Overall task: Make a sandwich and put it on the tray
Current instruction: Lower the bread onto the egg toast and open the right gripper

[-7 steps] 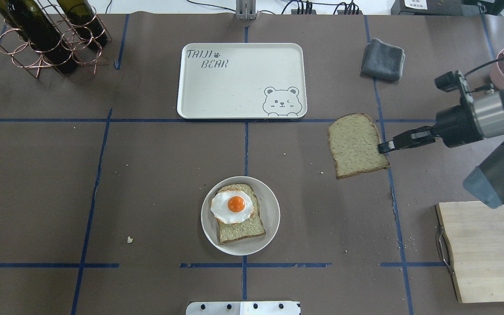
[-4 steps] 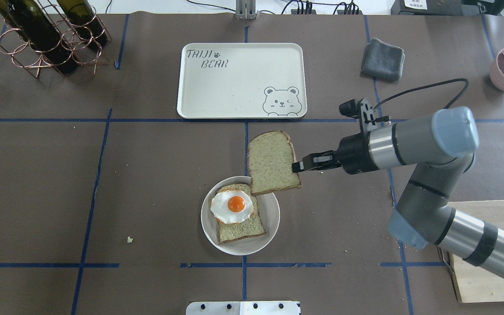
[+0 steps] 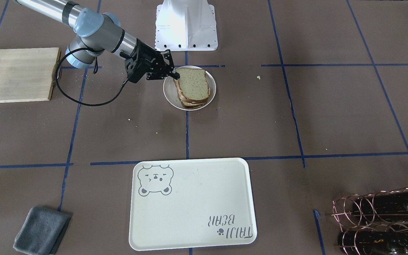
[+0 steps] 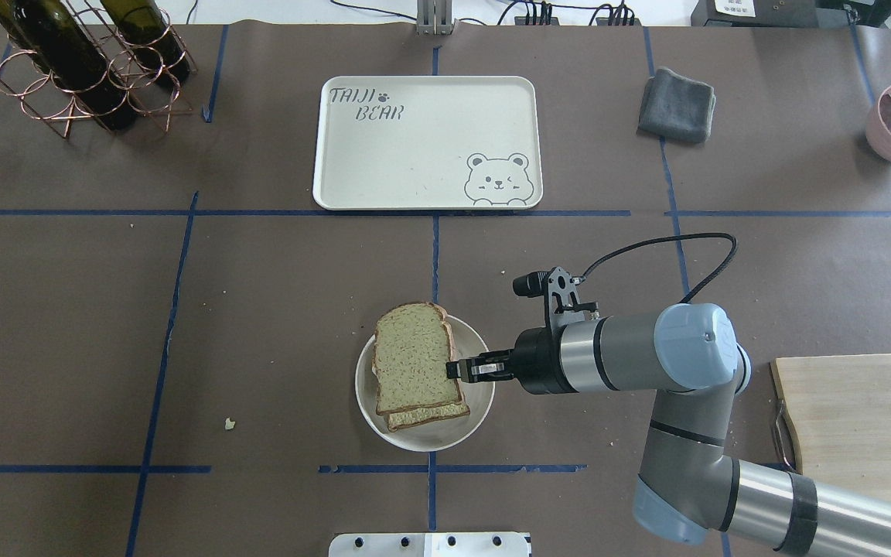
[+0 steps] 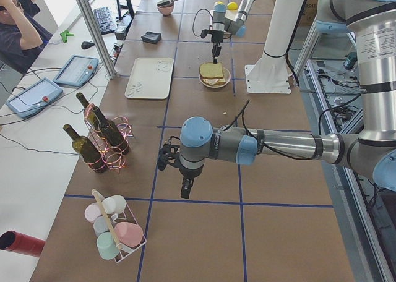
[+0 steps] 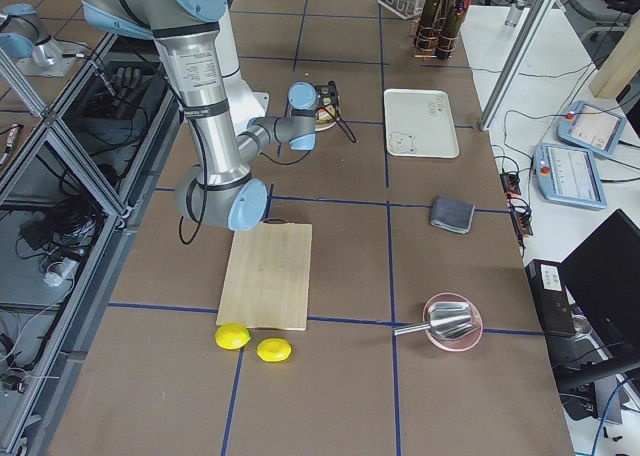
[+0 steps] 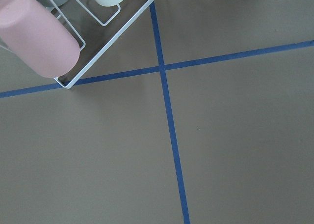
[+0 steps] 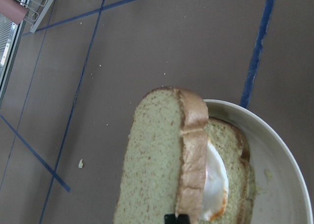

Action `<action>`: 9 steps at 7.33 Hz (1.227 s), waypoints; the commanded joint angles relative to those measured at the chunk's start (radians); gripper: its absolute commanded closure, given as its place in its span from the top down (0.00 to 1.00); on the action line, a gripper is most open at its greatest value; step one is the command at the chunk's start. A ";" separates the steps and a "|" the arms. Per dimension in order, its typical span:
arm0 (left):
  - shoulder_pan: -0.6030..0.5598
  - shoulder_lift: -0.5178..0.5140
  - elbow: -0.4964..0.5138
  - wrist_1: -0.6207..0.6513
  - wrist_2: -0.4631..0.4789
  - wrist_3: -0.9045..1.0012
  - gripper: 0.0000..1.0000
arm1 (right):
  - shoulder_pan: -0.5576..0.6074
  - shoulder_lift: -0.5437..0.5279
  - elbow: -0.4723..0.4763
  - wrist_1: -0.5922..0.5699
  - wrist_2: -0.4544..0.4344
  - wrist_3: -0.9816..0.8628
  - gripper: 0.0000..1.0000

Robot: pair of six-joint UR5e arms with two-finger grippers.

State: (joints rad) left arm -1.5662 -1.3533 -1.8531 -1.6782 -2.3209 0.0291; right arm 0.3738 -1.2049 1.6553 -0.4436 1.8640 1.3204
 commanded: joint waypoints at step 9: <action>0.002 -0.010 -0.005 -0.011 0.000 0.002 1.00 | 0.171 0.007 0.088 -0.347 0.071 -0.038 1.00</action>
State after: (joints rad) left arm -1.5657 -1.3570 -1.8550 -1.6833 -2.3257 0.0301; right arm 0.4609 -1.2029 1.6951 -0.6354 1.8613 1.2836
